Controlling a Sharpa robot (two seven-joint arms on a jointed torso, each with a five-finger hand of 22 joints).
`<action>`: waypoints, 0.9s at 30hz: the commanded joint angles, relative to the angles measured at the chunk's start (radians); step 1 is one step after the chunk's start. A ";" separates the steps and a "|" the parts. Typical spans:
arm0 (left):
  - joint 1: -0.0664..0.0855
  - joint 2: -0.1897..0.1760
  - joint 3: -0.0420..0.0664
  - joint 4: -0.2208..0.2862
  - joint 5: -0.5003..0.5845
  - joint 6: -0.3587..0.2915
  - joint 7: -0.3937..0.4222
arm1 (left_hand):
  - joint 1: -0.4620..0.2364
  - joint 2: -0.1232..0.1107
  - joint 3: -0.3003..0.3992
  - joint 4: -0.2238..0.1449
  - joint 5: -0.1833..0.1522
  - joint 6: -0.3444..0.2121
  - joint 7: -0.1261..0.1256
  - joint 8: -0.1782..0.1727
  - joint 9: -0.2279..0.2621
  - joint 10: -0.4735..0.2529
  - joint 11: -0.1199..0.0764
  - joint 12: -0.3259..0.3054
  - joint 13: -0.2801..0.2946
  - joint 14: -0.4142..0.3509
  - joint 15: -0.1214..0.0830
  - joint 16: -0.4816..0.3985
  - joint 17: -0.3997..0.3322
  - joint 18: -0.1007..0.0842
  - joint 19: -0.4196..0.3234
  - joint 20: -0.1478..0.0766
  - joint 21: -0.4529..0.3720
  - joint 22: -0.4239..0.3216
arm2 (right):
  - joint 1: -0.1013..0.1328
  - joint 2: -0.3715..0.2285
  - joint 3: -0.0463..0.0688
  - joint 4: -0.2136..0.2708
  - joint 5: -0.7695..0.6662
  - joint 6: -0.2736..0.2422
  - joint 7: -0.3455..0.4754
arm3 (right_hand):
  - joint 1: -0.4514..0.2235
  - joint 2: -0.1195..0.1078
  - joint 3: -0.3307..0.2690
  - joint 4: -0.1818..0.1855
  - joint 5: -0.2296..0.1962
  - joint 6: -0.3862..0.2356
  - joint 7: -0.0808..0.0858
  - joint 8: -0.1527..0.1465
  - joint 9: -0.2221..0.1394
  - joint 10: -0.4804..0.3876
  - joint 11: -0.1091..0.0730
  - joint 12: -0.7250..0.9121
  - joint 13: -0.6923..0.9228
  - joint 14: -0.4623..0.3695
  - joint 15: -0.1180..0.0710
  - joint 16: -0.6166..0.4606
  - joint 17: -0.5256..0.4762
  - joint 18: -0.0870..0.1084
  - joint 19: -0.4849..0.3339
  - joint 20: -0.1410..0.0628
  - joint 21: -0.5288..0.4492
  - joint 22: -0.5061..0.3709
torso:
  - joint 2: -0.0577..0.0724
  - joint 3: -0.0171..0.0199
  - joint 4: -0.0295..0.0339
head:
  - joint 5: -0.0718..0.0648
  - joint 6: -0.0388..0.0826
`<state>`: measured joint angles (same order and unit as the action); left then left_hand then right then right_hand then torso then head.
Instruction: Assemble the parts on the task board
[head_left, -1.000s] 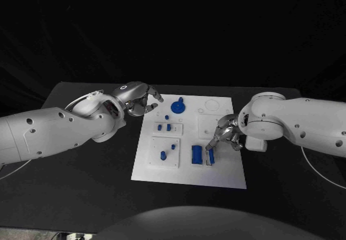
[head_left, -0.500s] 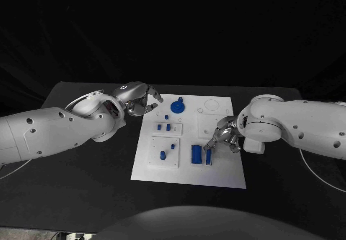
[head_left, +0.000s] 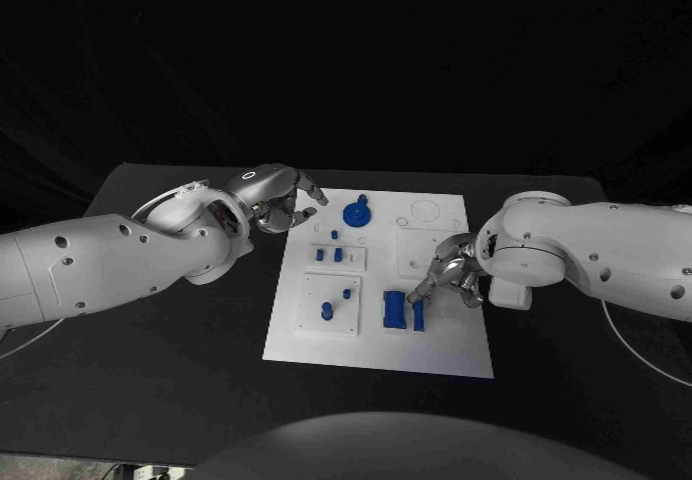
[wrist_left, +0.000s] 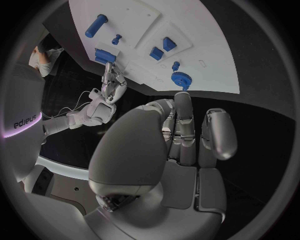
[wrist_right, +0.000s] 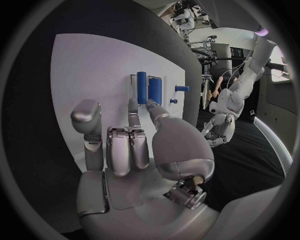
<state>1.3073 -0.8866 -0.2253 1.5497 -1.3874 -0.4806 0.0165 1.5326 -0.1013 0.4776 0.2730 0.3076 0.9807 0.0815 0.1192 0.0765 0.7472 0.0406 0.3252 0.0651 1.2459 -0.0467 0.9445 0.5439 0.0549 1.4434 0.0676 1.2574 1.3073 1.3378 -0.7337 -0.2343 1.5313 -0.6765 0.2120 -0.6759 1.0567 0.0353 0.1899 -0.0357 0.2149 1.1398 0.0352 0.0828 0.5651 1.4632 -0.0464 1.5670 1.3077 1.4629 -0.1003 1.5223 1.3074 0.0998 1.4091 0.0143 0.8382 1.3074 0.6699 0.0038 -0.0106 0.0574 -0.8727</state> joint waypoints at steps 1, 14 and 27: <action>0.000 0.002 0.001 0.002 -0.005 0.013 0.000 | 0.004 -0.005 0.007 0.001 -0.004 0.006 0.001 0.007 -0.001 0.008 0.000 0.005 -0.002 -0.006 0.004 -0.001 -0.001 0.008 -0.005 -0.001 -0.003 0.180 | -0.004 -0.001 -0.002 0.002 -0.025 0.012 -0.002 | -0.008 -0.001 -0.003 -0.002 -0.018 -0.008 0.003 -0.004 -0.001 0.108 0.006 0.004 0.263 0.093 0.004 -0.004 0.207 0.019 -0.007 0.002 -0.008 0.088 | 0.000 0.0003 -0.0004 | -0.001 0.000; 0.000 0.002 0.001 0.002 -0.005 0.018 -0.002 | 0.004 -0.005 0.008 0.000 -0.004 0.006 0.001 0.007 -0.001 0.008 0.000 0.005 -0.001 -0.006 0.004 -0.001 -0.001 0.009 -0.005 -0.001 -0.003 0.180 | -0.005 -0.007 -0.002 0.002 -0.047 0.009 -0.002 | -0.038 0.004 -0.014 0.019 -0.038 -0.004 0.004 -0.002 0.000 0.108 0.007 0.004 0.263 0.093 0.005 -0.005 0.207 0.019 -0.004 0.004 -0.013 0.086 | 0.000 0.0001 -0.0003 | 0.001 0.000; 0.000 0.002 0.001 0.002 -0.005 0.023 -0.004 | 0.006 -0.005 0.011 -0.001 -0.002 0.006 0.000 0.007 -0.002 0.008 0.000 0.005 -0.001 -0.007 0.004 -0.002 -0.002 0.009 -0.005 -0.001 -0.003 0.180 | -0.007 -0.013 -0.002 0.004 -0.064 0.005 0.002 | -0.120 -0.020 -0.076 0.074 -0.164 -0.012 0.009 -0.005 0.004 0.108 0.011 0.004 0.263 0.093 0.008 -0.005 0.207 0.020 0.001 0.006 -0.027 0.084 | 0.000 0.0003 0.0001 | 0.003 0.000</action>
<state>1.3073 -0.8860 -0.2253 1.5496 -1.3875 -0.4709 0.0124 1.5326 -0.1013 0.4832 0.2730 0.3076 0.9807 0.0815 0.1232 0.0766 0.7471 0.0406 0.3252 0.0651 1.2433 -0.0441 0.9445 0.5431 0.0548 1.4434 0.0676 1.2574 1.3073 1.3325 -0.7457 -0.2359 1.5335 -0.7230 0.2117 -0.6759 0.9493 0.0152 0.1211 0.0327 0.0569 1.1273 0.0404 0.0768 0.5673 1.4669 -0.0426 1.5670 1.3075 1.4665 -0.0967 1.5224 1.3080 0.0998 1.4091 0.0143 0.8160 1.3081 0.6700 0.0040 -0.0106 0.0591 -0.8726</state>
